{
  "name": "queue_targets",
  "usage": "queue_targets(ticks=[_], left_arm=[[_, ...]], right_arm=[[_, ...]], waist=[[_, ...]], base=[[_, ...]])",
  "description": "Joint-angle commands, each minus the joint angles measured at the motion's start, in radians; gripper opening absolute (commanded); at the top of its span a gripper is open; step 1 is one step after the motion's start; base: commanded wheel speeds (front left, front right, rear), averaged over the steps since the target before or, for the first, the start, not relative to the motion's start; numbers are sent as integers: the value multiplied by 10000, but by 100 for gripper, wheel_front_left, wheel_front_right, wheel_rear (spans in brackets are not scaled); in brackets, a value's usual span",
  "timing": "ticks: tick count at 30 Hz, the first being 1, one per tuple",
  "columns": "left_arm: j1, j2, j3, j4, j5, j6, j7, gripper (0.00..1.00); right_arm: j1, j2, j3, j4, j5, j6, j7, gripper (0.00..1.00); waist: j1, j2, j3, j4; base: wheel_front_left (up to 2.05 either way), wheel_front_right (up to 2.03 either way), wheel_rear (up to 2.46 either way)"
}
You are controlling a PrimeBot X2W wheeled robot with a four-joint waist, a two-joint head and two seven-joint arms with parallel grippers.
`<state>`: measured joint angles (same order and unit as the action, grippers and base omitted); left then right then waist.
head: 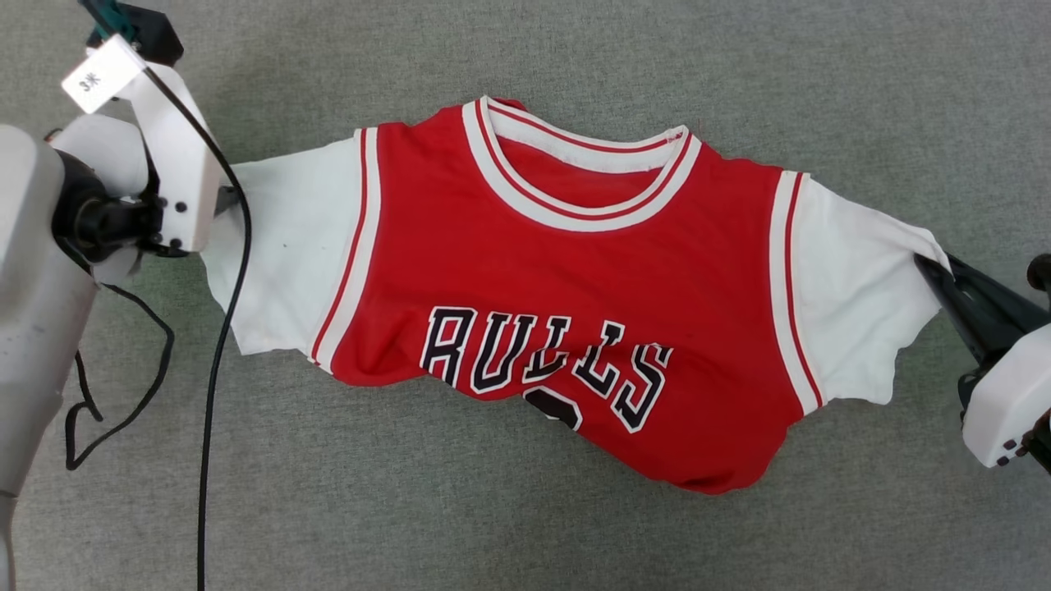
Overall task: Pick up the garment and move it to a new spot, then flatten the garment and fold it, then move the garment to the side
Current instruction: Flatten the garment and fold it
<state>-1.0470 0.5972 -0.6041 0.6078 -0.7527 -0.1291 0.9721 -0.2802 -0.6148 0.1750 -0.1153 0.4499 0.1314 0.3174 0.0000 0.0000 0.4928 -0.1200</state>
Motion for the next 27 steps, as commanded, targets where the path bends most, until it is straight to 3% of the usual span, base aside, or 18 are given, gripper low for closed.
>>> queue_targets(ticks=[1,8,17,27], left_arm=[[838,-116,-503,349,-43,-6,407,0],[455,102,-854,42,-53,-6,-511,0],[-208,545,-1459,-1226,424,-5,-4034,0],[-655,734,-1486,-2653,1235,153,-6806,0]], right_arm=[[-166,-32,-9,26,43,-14,-38,0],[-382,-75,52,202,98,-14,-201,0],[-888,-377,-173,614,170,-16,-516,0],[-1431,-923,-536,605,382,-16,-549,0]], waist=[[0,0,-20,19],[0,0,-372,205],[0,0,-1642,654],[0,0,-2935,1263]], base=[[0,0,0],[0,0,0],[0,0,0],[0,0,0]])
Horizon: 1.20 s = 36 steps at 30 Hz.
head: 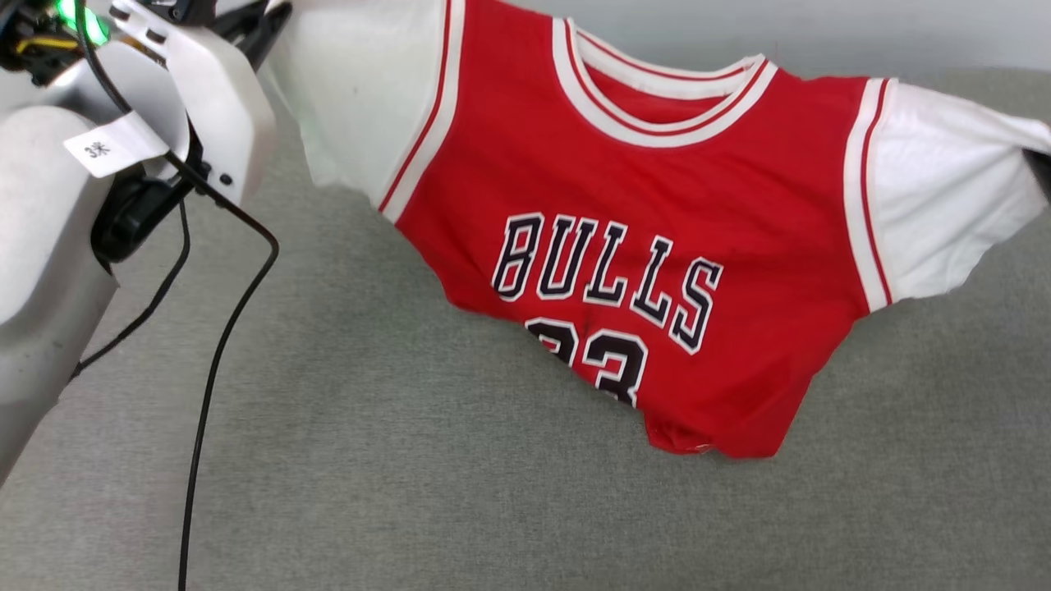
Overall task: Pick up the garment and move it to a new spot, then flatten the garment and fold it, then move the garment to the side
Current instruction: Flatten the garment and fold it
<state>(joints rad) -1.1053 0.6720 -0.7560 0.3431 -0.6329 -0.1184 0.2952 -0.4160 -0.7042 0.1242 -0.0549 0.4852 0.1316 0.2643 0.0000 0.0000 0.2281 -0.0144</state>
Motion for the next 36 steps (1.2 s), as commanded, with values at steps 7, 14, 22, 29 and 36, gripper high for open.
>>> queue_targets(ticks=[7,14,22,29,36], left_arm=[[-540,108,462,-1000,417,576,-921,0],[-957,318,882,-1583,381,891,-1053,0],[-1816,52,1139,-1456,406,930,-1255,0],[-3566,-633,1228,-105,696,681,-1697,0],[-5413,-1406,1178,1710,1084,469,-2418,0]], right_arm=[[-957,-198,-179,-229,157,-16,-65,0],[-2196,-301,-309,-60,395,-18,-91,0],[-4016,-400,173,584,678,-18,144,0],[-6784,-337,1266,2070,518,-18,307,0],[-9603,-164,2651,3643,66,-18,113,0]], waist=[[0,0,-1002,355],[0,0,-1282,343],[0,0,-920,378],[0,0,458,335],[0,0,1715,263]], base=[[0,0,0],[0,0,0],[0,0,0],[0,0,0],[0,0,0]])
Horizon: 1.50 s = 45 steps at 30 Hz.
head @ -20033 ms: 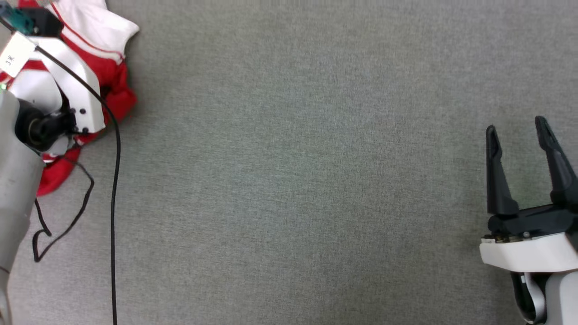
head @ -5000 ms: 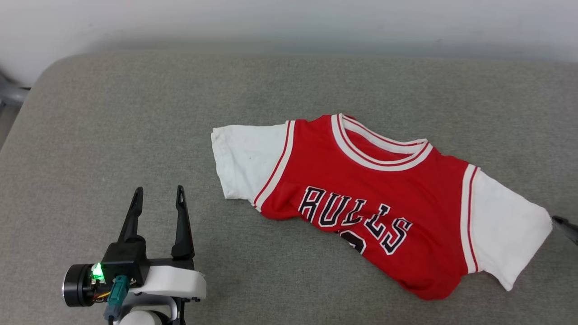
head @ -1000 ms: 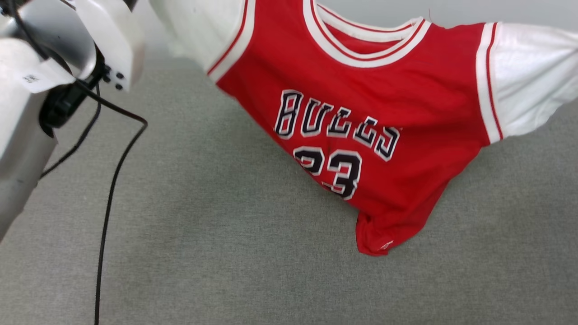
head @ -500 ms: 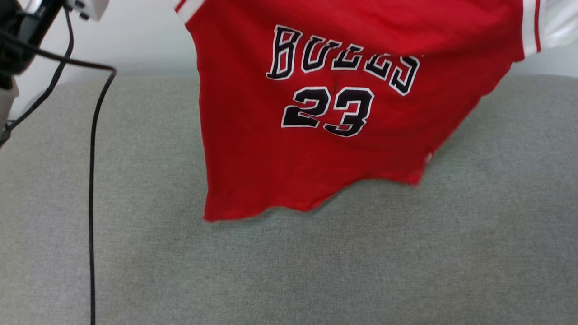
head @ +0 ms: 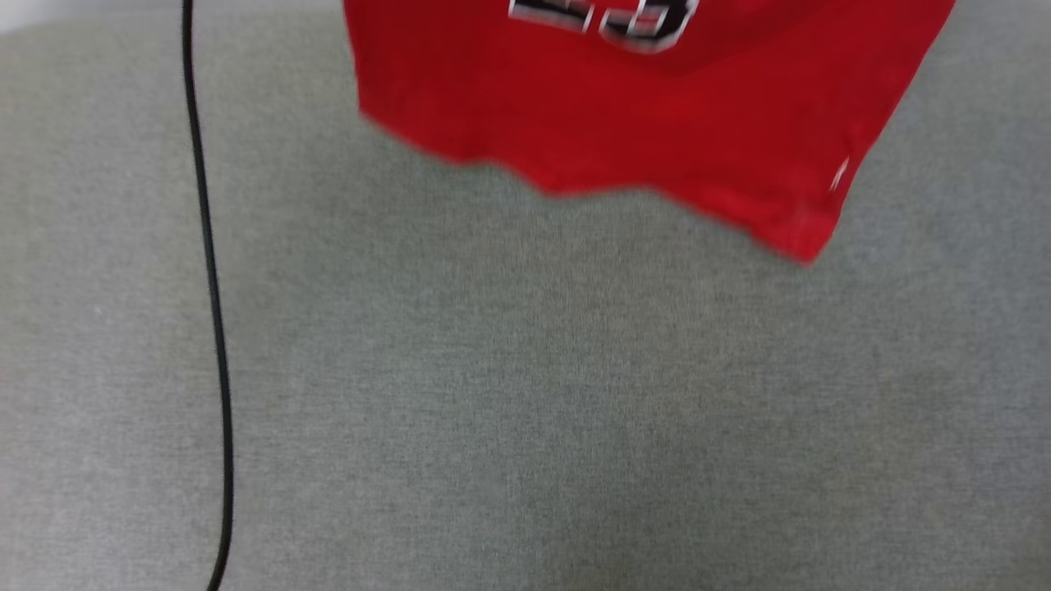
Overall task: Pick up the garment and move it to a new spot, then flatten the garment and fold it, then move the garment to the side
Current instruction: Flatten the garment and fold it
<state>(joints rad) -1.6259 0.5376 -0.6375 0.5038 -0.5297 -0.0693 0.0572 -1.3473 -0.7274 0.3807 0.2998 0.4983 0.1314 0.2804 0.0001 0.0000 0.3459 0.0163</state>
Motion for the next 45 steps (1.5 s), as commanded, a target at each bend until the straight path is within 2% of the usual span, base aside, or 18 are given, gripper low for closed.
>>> queue_targets(ticks=[1,2,7,13,17,23,29,36,39,45], left_arm=[[-500,-166,11,357,113,-52,-218,0],[-500,-166,11,357,113,-52,-218,0],[-1793,-541,66,1546,303,-173,-796,0],[-2873,-869,150,2991,230,-336,-1656,0],[-2721,-949,31,3508,212,-420,-2185,0],[-1772,-908,62,3705,-130,-491,-2754,0],[-12,-720,180,3359,-559,-481,-3027,0],[2840,-316,371,2384,-1139,-52,-3146,0],[4318,-164,459,1747,-1441,292,-3157,0],[7153,49,562,459,-2127,960,-3105,0]], right_arm=[[-719,99,218,319,-129,-16,-141,0],[-719,99,218,319,-129,-16,-141,0],[-2634,405,801,1425,-335,-16,-635,0],[-4329,928,1366,3019,-517,-16,-1615,0],[-4497,1085,1930,3786,-264,-16,-2194,0],[-3680,1205,2551,4320,288,-16,-2989,0],[-2395,1274,3116,4317,1101,-16,-3654,0],[-245,1137,3827,3765,1903,-16,-4152,0],[790,1165,3915,3566,2316,-15,-4354,0],[2902,829,4139,3137,2702,-15,-4615,0]], waist=[[-1,0,723,-43],[-1,0,723,-43],[-1,0,1546,-142],[-1,0,2259,-306],[-1,0,2481,-291],[-1,0,2292,-240],[-1,0,1698,-211],[-1,0,841,-261],[-1,0,447,-228],[-1,0,-308,-109]], base=[[0,0,0],[0,0,0],[0,0,0],[0,0,0],[0,0,0],[0,0,0],[0,0,0],[0,0,0],[0,0,0],[0,0,0]])
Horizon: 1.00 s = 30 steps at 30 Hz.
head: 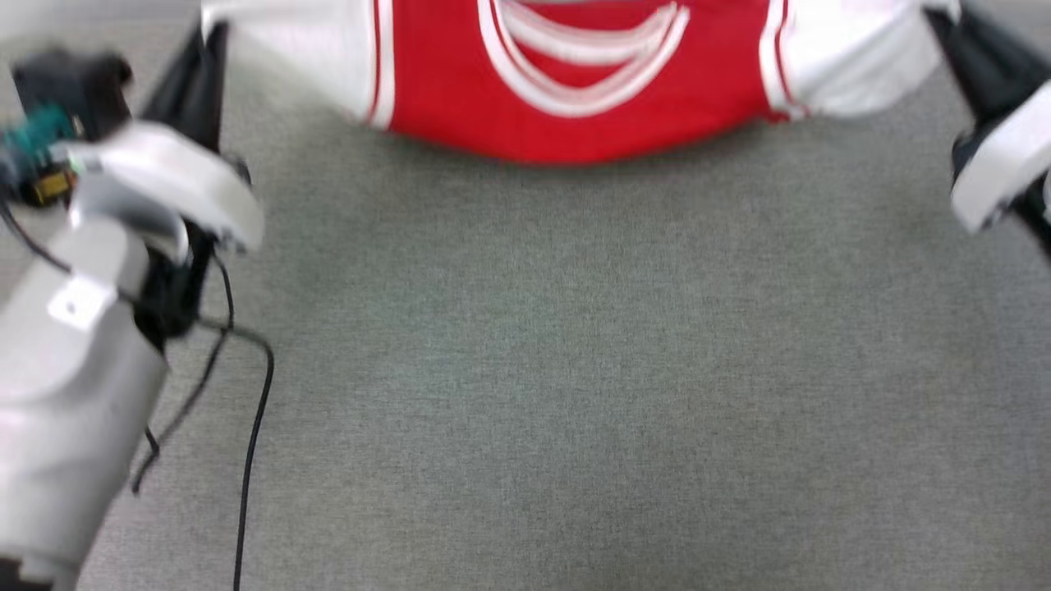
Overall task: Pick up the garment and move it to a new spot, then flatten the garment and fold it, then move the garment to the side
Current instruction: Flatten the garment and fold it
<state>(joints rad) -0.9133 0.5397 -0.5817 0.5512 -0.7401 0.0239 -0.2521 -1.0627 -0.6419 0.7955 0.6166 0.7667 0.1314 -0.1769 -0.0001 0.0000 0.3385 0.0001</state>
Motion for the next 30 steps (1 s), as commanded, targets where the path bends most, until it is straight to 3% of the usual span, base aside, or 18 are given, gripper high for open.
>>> queue_targets(ticks=[1,7,15,30], left_arm=[[460,100,73,-179,-114,178,-24,0],[3150,361,69,-994,-717,717,4,0],[5956,356,128,-1313,-1423,1049,-50,0],[9259,19,1070,-1866,-1892,1666,-149,0]], right_arm=[[459,-21,50,-82,81,-15,-41,0],[2698,47,86,-269,364,-15,-149,0],[5217,4,-296,-243,548,-15,-209,0],[9330,84,-1746,-201,677,-18,-425,0]], waist=[[1,0,-383,45],[1,0,-1236,-4],[1,0,-2158,-66],[1,0,-3224,188]], base=[[0,0,0],[0,0,0],[0,0,0],[0,0,0]])
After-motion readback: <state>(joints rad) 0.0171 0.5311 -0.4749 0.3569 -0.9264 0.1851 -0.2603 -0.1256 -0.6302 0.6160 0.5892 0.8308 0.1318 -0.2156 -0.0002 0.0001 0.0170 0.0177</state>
